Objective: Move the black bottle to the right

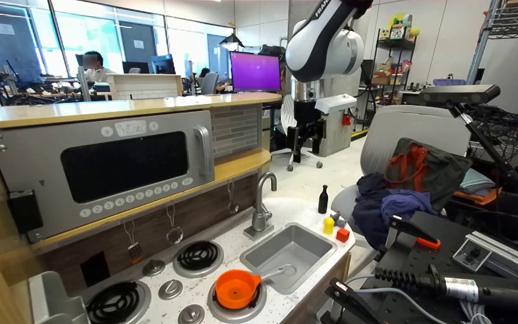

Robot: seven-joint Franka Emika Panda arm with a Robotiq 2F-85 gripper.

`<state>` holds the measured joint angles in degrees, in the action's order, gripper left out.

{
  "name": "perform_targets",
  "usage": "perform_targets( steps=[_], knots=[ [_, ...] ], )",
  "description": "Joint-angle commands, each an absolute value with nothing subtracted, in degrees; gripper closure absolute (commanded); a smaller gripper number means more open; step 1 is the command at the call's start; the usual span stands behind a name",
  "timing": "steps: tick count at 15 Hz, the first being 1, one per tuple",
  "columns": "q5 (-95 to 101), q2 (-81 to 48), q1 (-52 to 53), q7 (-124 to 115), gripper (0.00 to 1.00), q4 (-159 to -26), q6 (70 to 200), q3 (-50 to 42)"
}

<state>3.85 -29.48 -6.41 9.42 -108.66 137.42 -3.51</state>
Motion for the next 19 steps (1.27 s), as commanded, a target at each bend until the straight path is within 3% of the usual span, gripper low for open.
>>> perform_targets(
  steps=[1,10,19],
  knots=[
    [3.26,-18.62,-3.82,8.16,0.00,-122.70,141.16,-0.95],
    [0.74,0.27,2.05,4.91,0.00,-144.71,141.45,3.80],
    [0.60,-1.06,2.31,5.31,0.00,-145.29,140.61,3.56]
  ],
)
